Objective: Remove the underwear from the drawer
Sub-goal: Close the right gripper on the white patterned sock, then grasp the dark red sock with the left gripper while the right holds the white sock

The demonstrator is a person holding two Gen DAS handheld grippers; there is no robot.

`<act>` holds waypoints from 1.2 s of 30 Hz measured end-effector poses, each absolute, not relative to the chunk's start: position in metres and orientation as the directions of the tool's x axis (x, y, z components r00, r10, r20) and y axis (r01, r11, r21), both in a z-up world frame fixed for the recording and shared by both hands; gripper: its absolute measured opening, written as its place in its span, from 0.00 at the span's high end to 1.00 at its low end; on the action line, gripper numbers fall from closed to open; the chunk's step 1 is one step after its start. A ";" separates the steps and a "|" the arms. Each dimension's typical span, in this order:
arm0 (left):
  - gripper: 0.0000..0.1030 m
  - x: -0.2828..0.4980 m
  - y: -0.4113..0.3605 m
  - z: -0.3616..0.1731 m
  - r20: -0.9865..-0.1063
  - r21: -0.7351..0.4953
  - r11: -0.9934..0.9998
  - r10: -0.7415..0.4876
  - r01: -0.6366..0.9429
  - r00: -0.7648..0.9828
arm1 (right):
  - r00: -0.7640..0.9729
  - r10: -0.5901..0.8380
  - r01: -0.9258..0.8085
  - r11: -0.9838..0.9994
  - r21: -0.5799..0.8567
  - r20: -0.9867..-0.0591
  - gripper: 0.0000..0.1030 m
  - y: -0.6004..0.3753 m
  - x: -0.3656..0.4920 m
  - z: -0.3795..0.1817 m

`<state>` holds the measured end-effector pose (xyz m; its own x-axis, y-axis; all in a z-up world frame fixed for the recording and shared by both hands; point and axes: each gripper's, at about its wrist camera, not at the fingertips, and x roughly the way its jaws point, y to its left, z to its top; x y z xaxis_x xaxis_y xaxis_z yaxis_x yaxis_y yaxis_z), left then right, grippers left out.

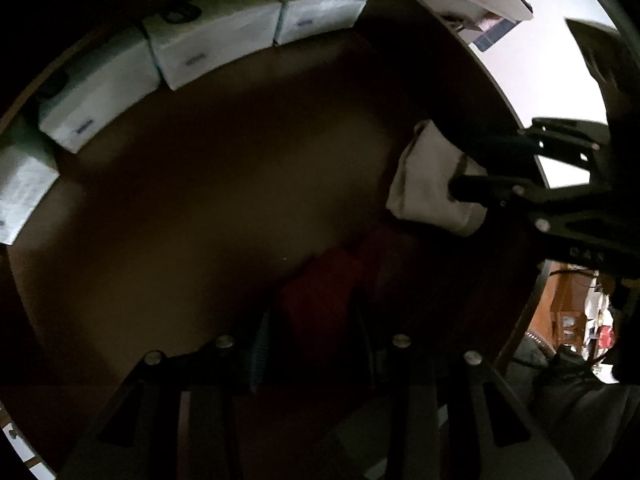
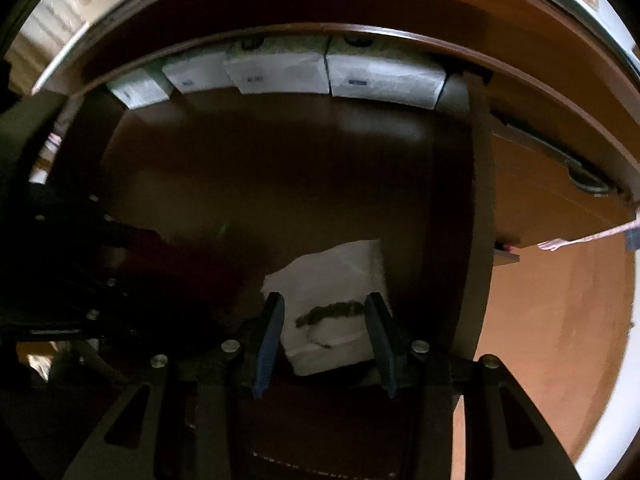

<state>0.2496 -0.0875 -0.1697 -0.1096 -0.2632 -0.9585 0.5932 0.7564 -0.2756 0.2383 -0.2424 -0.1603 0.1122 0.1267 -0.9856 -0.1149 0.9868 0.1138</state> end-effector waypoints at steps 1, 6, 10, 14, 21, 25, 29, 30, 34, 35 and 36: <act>0.65 0.250 -0.086 -0.170 -0.961 -0.269 0.757 -0.257 0.596 -0.107 | 0.102 0.112 -0.122 0.988 0.099 -0.988 0.56 -0.241 0.241 -0.162; 0.65 0.250 -0.084 -0.182 -0.966 -0.253 0.760 -0.235 0.599 -0.110 | 0.009 0.027 -0.221 0.975 0.024 -1.000 0.51 -0.227 0.250 -0.172; 0.65 0.251 -0.085 -0.184 -0.968 -0.245 0.762 -0.227 0.599 -0.107 | -0.047 -0.024 -0.316 0.949 -0.008 -0.999 0.48 -0.213 0.253 -0.182; 0.65 0.250 -0.084 -0.189 -0.969 -0.241 0.774 -0.220 0.586 -0.109 | -0.063 -0.057 -0.349 0.937 -0.032 -0.996 0.48 -0.207 0.257 -0.187; 0.65 0.260 -0.074 -0.192 -0.971 -0.235 0.788 -0.220 0.569 -0.097 | -0.063 -0.044 -0.342 0.940 -0.020 -0.997 0.48 -0.201 0.257 -0.185; 0.65 0.266 -0.064 -0.194 -0.972 -0.228 0.805 -0.217 0.547 -0.087 | -0.047 -0.019 -0.337 0.942 -0.002 -0.999 0.48 -0.202 0.254 -0.174; 0.65 0.263 -0.067 -0.197 -0.971 -0.235 0.809 -0.221 0.539 -0.092 | -0.076 -0.013 -0.312 0.950 0.012 -0.997 0.48 -0.212 0.257 -0.176; 0.65 0.264 -0.066 -0.198 -0.969 -0.241 0.810 -0.227 0.534 -0.093 | -0.072 -0.016 -0.321 0.947 0.008 -0.997 0.48 -0.213 0.257 -0.175; 0.65 0.266 -0.066 -0.200 -0.969 -0.244 0.812 -0.231 0.530 -0.092 | -0.088 -0.051 -0.335 0.942 -0.019 -0.995 0.48 -0.207 0.258 -0.177; 0.65 0.267 -0.066 -0.200 -0.968 -0.244 0.812 -0.232 0.531 -0.091 | -0.088 -0.064 -0.345 0.938 -0.030 -0.994 0.48 -0.204 0.258 -0.177; 0.65 0.268 -0.066 -0.200 -0.969 -0.241 0.813 -0.230 0.530 -0.088 | -0.093 -0.063 -0.351 0.936 -0.026 -0.994 0.48 -0.202 0.258 -0.178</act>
